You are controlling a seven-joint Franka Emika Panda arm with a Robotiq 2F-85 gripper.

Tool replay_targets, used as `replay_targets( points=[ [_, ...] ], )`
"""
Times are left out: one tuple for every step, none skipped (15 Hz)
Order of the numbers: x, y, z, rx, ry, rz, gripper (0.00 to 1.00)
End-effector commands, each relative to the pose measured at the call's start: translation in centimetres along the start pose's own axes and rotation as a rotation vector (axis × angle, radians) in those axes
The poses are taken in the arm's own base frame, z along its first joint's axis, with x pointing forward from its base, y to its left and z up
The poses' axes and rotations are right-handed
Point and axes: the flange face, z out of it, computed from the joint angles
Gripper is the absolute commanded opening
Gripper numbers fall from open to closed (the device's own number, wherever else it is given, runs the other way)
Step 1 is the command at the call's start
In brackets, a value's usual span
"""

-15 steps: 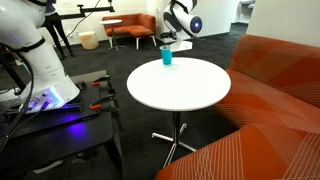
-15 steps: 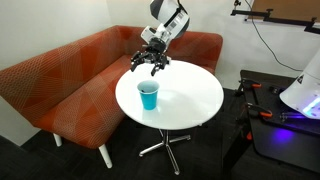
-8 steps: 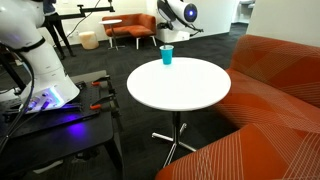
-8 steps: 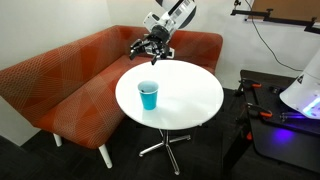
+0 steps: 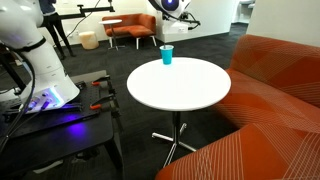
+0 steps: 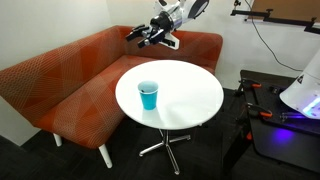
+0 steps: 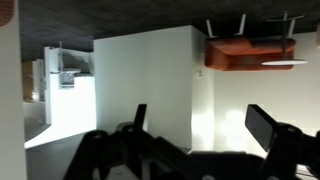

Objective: Put the pen in the cup

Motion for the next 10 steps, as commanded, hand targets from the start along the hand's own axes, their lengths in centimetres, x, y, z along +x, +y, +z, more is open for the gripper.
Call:
replay_targets(
  points=[
    [1.6, -1.0, -2.1, -0.182, -0.042, 0.082, 1.0],
    [1.9, -1.0, -2.4, -0.234, -0.061, 0.106, 1.0],
    [2.0, -1.0, -2.7, -0.281, -0.087, 0.135, 1.0],
    [2.2, -1.1, -3.0, -0.324, -0.115, 0.164, 1.0],
    [2.3, -1.1, -3.4, -0.357, -0.149, 0.203, 1.0],
    [2.4, -1.1, -3.6, -0.382, -0.184, 0.243, 1.0],
    [2.5, -1.1, -3.9, -0.411, -0.213, 0.289, 1.0],
    [2.4, -1.2, -4.2, -0.433, -0.243, 0.336, 1.0],
    [2.1, -1.5, -4.4, -0.446, -0.271, 0.385, 1.0],
    [1.9, -1.7, -4.6, -0.47, -0.302, 0.424, 1.0]
  ],
)
